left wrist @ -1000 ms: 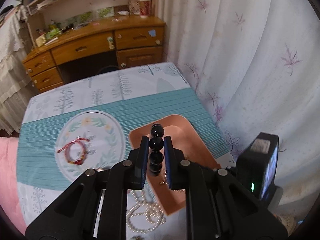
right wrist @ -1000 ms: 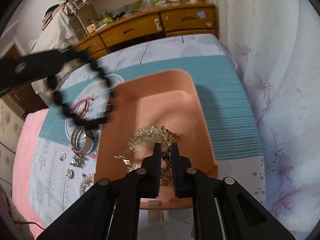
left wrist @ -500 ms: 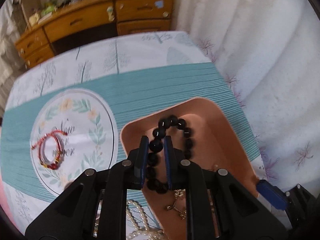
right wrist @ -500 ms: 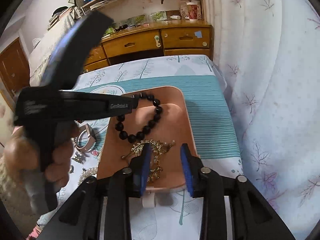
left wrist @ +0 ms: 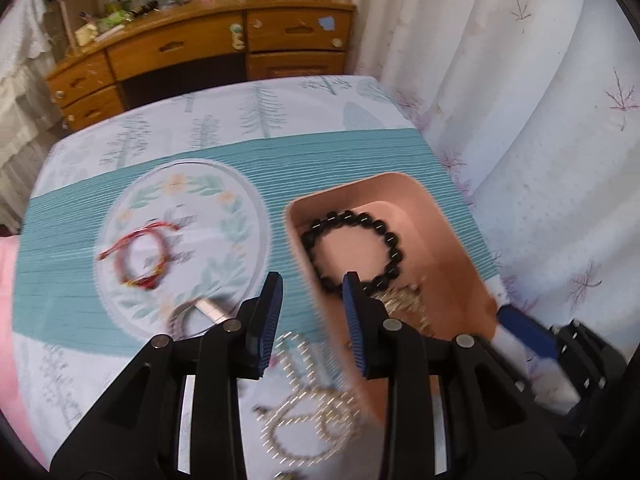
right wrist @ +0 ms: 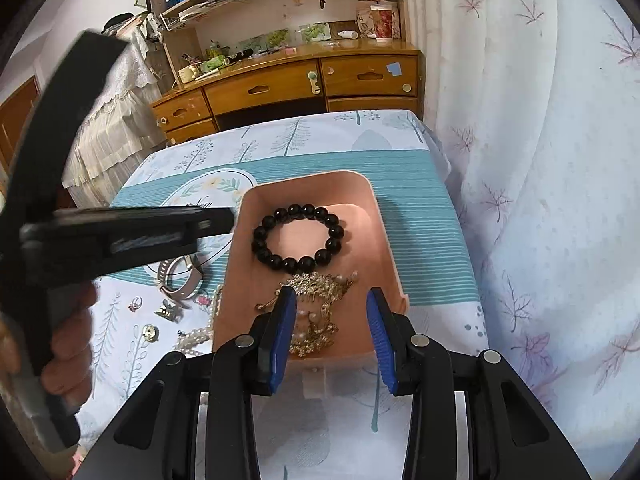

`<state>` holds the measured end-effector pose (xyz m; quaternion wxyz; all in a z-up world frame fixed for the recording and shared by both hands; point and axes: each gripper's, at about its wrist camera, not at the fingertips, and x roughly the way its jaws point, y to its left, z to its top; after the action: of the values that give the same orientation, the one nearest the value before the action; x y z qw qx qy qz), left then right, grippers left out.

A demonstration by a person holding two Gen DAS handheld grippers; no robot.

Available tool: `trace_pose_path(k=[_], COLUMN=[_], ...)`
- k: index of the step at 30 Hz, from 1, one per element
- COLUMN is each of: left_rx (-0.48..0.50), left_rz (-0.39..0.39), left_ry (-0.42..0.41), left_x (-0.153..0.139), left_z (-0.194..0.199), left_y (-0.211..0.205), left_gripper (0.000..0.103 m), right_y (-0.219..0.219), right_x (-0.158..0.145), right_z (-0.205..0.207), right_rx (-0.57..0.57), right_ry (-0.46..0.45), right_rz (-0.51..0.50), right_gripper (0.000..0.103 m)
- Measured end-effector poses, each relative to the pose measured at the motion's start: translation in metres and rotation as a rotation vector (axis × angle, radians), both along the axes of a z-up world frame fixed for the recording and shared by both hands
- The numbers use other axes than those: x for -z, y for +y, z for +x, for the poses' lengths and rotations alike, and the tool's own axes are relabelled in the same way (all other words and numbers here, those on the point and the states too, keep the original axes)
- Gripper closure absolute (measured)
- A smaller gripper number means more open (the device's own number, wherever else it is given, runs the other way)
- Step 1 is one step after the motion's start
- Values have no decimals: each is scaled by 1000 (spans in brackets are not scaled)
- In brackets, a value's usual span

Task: Organize jewelry
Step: 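Carry both items into the pink box and open both tools, then withdraw both open tools from the pink box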

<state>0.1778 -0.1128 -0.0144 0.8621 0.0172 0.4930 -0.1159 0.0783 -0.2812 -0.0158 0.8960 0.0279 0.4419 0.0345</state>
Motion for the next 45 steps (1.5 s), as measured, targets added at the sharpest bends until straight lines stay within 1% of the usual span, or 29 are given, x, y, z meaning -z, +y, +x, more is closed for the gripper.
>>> trace_pose_path(k=[4,9,13,16,19,21,25,27,30,35,38,41,45], left_rx=[-46,-67,-97,-118,-144,-165,-178,-180,-182,-175,-169,-160,-152], left_rz=[38,66,8,-21,-34,-15,6,15,30,-4,-17,-30,-54], left_ry=[-39,-97,-58,-35,-22,-23,-27,-19,2,40,55,74,76], left_x=[-12,-22,-25,-25,-23,-21,-11,-2,13,37,47,56,61], left_z=[-29,-63,-84,-99,-112,-121,-139,-147,-151,-158,-159,-158,-155], left_y=[23,48,71,86,100,109,121,128,133,143,145,146,147], left_gripper=[75,75,75,75,75,75,75,75,75,75,75,75,75], right_y=[3,12,24,35,50,61,84,95,107,134,144,148,153], right_x=[-6,-14,-18,-20,-19,-16,-4,4,17,47,61,70,79], right_z=[-8,-26,-39,-51,-62,-70,-81,-88,-94,-105,-106,-101,-92], right_rx=[-4,-18,-41,-65,-94,-121,-176,-209,-244,-317,-340,-342,-331], right_ry=[-7,-6,-3,-2,6,16,53,68,77,128,142,146,147], right_rz=[24,57,64,79,77,73,79,84,79,63,52,41,17], right_gripper=[66,66,66,66,66,66,66,63,62,62,62,62,62])
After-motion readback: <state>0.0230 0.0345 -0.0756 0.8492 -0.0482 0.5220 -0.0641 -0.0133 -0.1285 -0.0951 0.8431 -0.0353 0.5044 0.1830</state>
